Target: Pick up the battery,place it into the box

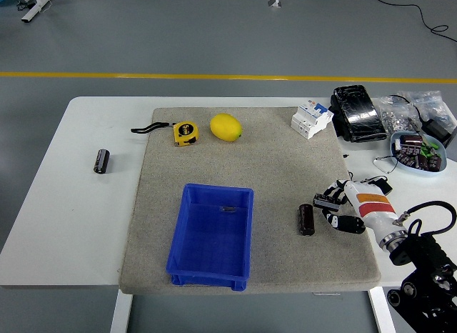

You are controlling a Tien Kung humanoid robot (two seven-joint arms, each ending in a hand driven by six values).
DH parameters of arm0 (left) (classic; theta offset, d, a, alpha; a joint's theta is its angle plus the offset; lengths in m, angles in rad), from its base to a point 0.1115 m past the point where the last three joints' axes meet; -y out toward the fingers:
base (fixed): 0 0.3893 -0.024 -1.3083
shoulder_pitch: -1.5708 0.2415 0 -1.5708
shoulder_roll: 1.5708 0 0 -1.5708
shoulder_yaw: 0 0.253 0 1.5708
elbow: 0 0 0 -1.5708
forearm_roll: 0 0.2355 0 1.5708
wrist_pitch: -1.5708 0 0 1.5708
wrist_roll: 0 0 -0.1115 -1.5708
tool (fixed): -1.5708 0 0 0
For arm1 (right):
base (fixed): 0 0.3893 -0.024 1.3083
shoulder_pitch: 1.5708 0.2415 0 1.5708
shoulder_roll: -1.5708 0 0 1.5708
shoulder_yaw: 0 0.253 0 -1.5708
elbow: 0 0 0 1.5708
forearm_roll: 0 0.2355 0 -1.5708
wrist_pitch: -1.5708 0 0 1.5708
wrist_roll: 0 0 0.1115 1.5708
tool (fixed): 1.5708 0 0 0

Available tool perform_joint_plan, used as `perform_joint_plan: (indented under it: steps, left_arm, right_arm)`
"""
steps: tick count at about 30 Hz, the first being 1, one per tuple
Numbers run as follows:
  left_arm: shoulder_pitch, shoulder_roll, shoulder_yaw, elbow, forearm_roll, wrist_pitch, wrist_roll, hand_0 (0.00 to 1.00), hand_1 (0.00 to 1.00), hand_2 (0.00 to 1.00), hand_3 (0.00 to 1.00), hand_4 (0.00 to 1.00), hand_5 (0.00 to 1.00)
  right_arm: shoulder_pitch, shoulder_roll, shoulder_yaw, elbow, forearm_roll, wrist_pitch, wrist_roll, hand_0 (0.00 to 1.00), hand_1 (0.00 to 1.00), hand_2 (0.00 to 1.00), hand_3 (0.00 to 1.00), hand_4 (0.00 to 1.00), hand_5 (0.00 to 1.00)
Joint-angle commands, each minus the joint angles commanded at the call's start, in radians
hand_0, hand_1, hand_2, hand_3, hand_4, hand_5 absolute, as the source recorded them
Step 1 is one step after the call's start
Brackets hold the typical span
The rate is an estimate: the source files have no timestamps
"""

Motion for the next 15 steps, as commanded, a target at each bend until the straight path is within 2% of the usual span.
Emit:
perform_joint_plan:
  steps: [9,15]
  left_arm:
    - [-0.001,0.002,0.0,0.001,0.0,0.0,-0.001,0.675,0.624,0.666,0.647,0.664,0.679]
    - [0.001,0.003,-0.001,0.001,0.001,0.0,-0.001,0.676,0.625,0.664,0.647,0.664,0.678]
  right_arm:
    - [-0.001,-0.008,-0.009,0.088,-0.024,0.008,-0.016,0.355,0.438,0.487,0.49,0.677,0.135]
    - [0.0,-0.016,-0.042,0.178,-0.027,0.013,-0.027,0.368,0.436,0.486,0.487,0.672,0.137]
